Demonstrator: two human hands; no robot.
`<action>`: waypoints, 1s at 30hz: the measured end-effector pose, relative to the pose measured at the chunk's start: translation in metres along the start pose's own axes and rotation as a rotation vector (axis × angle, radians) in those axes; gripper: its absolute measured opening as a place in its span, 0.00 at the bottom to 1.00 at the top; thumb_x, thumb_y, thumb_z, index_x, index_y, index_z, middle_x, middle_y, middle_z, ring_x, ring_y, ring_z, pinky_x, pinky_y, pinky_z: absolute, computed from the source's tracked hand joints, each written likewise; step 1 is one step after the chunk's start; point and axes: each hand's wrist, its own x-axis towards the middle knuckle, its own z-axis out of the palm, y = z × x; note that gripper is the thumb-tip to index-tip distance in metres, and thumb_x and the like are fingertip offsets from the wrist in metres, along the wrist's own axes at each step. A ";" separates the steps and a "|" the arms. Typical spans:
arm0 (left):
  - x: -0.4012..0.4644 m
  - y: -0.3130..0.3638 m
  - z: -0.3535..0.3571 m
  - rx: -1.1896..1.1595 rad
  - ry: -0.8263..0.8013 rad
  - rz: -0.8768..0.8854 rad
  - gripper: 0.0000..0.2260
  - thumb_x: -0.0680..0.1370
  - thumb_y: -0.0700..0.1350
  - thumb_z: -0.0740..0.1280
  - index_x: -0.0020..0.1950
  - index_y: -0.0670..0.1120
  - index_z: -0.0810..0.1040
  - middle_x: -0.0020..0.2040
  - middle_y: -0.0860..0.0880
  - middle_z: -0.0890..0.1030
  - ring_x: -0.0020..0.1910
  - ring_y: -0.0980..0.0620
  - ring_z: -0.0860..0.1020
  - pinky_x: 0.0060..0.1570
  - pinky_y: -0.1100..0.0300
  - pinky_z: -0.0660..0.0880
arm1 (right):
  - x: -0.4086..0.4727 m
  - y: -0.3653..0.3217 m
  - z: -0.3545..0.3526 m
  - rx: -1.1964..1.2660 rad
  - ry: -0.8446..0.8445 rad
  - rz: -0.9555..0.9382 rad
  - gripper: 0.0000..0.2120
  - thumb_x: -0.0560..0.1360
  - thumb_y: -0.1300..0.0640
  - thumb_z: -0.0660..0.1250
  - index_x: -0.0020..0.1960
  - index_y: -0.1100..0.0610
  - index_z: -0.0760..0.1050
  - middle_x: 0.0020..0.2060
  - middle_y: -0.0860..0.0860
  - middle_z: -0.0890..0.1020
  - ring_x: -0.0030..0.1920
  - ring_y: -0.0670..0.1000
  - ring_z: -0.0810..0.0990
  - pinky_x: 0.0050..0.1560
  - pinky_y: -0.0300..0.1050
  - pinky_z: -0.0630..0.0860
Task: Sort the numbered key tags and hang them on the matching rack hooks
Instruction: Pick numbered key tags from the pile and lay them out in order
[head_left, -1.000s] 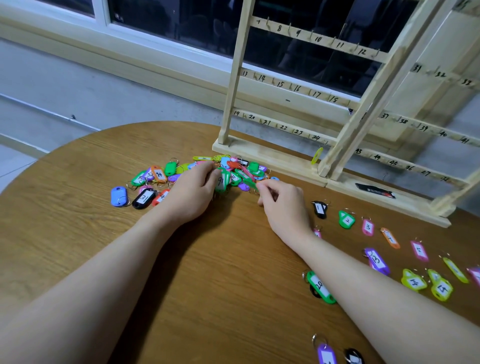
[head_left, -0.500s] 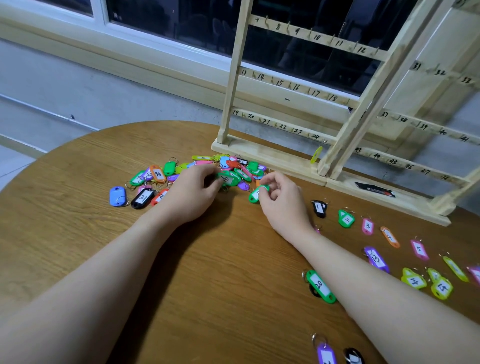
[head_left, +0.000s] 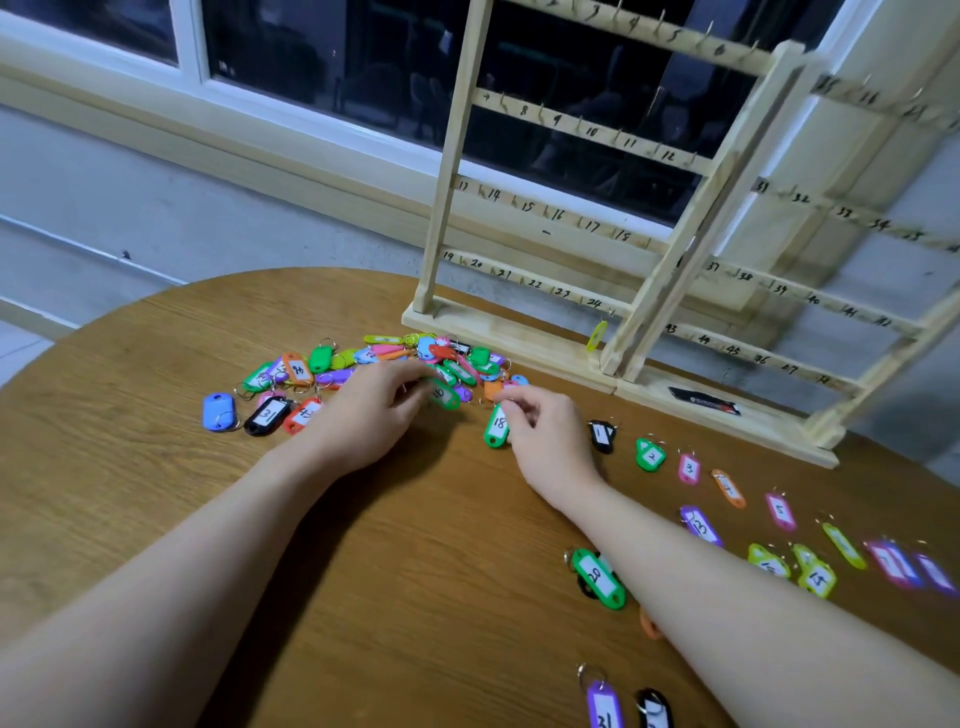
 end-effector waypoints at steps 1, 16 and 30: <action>-0.001 0.002 0.000 -0.012 -0.003 0.010 0.07 0.83 0.46 0.65 0.55 0.50 0.83 0.48 0.54 0.82 0.47 0.56 0.78 0.48 0.58 0.73 | -0.005 -0.002 -0.006 0.005 0.003 -0.013 0.09 0.82 0.58 0.65 0.55 0.52 0.84 0.43 0.46 0.84 0.37 0.41 0.76 0.34 0.31 0.69; -0.011 0.046 0.007 0.223 0.134 0.205 0.05 0.80 0.34 0.67 0.48 0.35 0.83 0.44 0.41 0.78 0.44 0.39 0.77 0.44 0.53 0.68 | -0.103 0.018 -0.175 -0.053 0.188 0.029 0.08 0.78 0.63 0.69 0.51 0.52 0.85 0.41 0.40 0.83 0.42 0.37 0.79 0.48 0.34 0.75; -0.003 0.223 0.116 -0.086 -0.152 0.353 0.09 0.75 0.41 0.75 0.41 0.52 0.78 0.36 0.53 0.81 0.36 0.56 0.78 0.39 0.59 0.72 | -0.194 0.077 -0.315 -0.106 0.383 0.255 0.09 0.79 0.65 0.68 0.49 0.54 0.85 0.42 0.43 0.83 0.43 0.43 0.79 0.42 0.27 0.73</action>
